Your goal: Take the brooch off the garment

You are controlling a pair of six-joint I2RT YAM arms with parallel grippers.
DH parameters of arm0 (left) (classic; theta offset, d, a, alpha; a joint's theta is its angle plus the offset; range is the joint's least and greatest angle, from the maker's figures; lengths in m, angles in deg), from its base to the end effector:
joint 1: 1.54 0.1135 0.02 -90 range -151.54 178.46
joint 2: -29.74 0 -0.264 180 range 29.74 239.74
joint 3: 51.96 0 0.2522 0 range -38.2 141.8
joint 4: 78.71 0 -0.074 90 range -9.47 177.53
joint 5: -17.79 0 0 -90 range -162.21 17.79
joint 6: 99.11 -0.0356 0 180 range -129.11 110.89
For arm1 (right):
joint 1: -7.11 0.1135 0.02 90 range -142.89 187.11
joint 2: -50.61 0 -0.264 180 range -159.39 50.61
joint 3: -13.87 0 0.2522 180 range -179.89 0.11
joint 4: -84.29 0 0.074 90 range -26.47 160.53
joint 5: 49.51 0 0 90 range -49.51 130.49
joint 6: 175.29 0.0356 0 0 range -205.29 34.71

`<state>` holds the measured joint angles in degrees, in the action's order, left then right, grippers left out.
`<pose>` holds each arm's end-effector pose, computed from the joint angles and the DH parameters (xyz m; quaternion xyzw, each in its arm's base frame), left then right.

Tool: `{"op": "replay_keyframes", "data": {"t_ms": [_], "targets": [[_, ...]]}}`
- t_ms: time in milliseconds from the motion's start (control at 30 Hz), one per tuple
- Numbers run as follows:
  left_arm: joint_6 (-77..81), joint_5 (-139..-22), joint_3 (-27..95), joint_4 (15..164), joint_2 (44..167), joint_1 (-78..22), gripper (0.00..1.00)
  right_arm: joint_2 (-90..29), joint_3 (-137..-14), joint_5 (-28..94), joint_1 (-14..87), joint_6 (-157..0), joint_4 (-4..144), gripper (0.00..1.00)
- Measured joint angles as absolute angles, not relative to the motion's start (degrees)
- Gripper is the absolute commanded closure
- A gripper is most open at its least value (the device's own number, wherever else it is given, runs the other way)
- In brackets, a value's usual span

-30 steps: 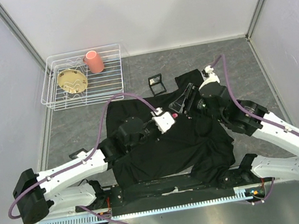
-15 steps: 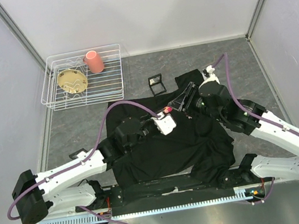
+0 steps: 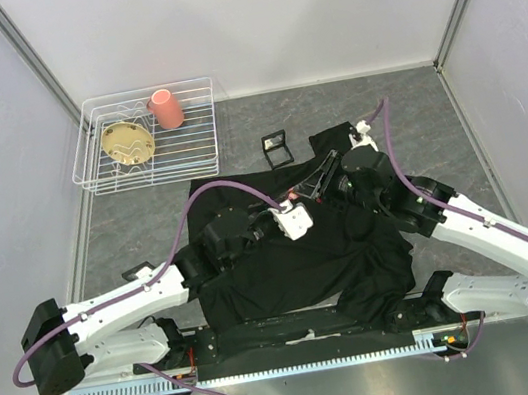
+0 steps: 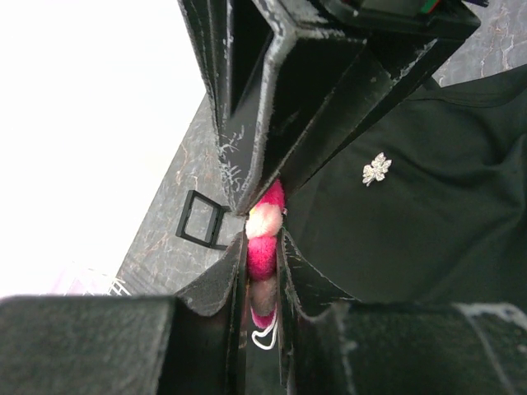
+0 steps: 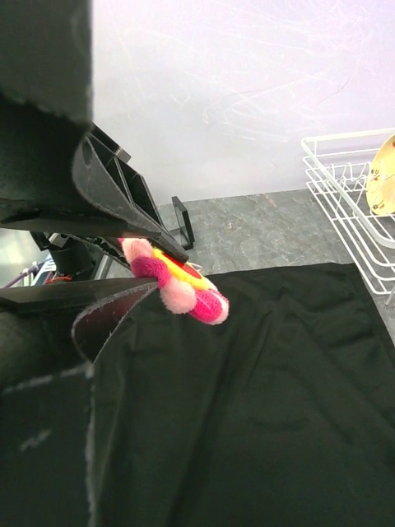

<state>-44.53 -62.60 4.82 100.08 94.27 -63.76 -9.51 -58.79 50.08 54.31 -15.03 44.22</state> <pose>0.1284 -0.2309 0.3008 0.5343 0.5397 -0.0881 0.6446 0.1616 0.1658 0.3467 0.2128 0.8262 0.4046 0.3293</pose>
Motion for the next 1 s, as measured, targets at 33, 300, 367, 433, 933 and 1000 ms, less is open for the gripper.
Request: {"op": "replay_keyframes", "data": {"t_ms": [33,300,367,433,933,1000], "targets": [[-44.57,-62.34,4.82,100.08,94.27,-63.78,0.98,-9.51,-58.52,49.86,54.31,-14.86,44.46,0.71],[-45.43,-60.22,4.82,100.04,94.84,-64.37,0.98,-10.1,-57.13,49.12,54.2,-13.59,45.9,1.0],[-45.43,-59.94,4.82,99.95,94.84,-64.37,0.94,-10.1,-56.78,49.12,54.17,-13.37,46.3,1.0],[-45.38,-59.26,4.82,99.89,94.84,-64.41,0.82,-10.1,-56.4,49.03,54.11,-13.35,46.95,1.0],[-15.22,-58.1,6.9,78.67,76.44,-61.16,0.35,-19.02,-44.16,35.02,41.5,-38.14,80.96,1.0],[-11.46,-60.66,7.12,77.2,72.46,-58.32,0.35,-23.72,-44.08,30.82,39.31,-41.52,87.37,1.0]]}}
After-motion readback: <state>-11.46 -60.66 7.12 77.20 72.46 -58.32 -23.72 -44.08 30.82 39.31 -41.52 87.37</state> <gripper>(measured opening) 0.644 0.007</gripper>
